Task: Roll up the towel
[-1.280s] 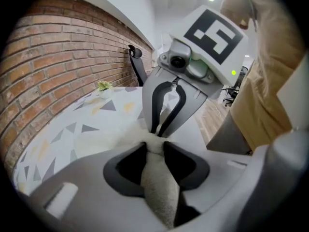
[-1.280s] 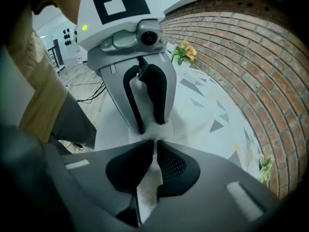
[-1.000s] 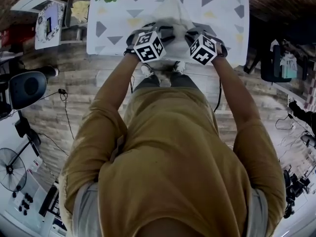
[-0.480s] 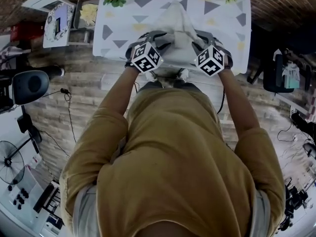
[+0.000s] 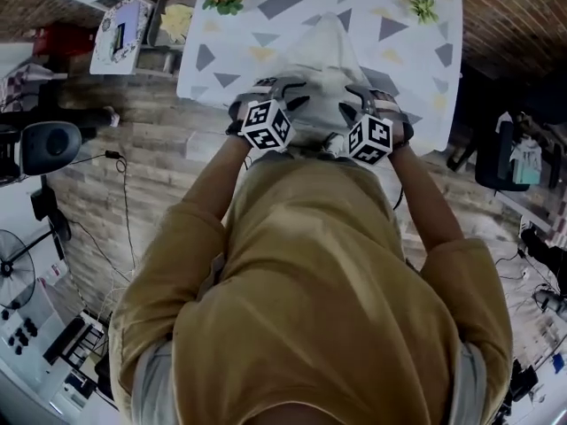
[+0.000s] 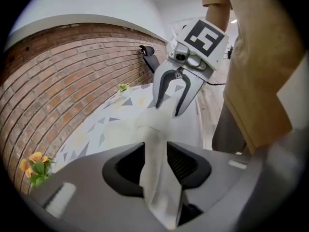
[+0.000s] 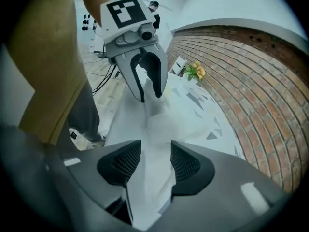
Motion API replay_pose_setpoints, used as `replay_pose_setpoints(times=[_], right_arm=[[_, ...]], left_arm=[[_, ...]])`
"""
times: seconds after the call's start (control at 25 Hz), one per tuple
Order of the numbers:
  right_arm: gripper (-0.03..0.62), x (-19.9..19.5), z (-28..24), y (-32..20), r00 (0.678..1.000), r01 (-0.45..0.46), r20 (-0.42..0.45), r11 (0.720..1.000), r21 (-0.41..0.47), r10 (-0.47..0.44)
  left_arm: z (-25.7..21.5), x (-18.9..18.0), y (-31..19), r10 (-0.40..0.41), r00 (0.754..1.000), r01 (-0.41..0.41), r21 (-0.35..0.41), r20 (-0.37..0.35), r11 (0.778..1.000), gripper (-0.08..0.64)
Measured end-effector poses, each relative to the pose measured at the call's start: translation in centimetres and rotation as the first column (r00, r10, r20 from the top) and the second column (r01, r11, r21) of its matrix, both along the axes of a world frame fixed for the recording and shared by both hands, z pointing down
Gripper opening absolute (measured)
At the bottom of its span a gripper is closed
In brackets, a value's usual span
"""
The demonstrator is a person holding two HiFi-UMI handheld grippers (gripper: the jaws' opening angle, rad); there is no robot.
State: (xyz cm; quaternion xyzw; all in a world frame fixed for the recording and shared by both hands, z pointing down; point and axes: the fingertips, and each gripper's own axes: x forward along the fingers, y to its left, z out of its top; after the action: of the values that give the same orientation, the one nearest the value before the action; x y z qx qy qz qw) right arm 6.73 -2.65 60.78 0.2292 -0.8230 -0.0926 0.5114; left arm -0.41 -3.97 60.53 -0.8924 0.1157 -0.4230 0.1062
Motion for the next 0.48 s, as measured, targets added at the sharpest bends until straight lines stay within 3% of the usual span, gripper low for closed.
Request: replay_pose_setpoints(times=[0.2, 0.48], right_arm=[[0.218, -1.7, 0.9, -1.4, 1.000, 0.011, -0.023, 0.999, -0.041, -0.012], [0.218, -2.2, 0.8, -3.6, 0.995, 0.007, -0.103, 0.999, 0.051, -0.002]], left_arm=[[1.1, 1.5, 0.1, 0.090, 0.994, -0.088, -0.037, 0.056, 0.995, 0.167], [1.7, 1.7, -0.8, 0.056, 0.998, -0.053, -0.076, 0.037, 0.996, 0.169]])
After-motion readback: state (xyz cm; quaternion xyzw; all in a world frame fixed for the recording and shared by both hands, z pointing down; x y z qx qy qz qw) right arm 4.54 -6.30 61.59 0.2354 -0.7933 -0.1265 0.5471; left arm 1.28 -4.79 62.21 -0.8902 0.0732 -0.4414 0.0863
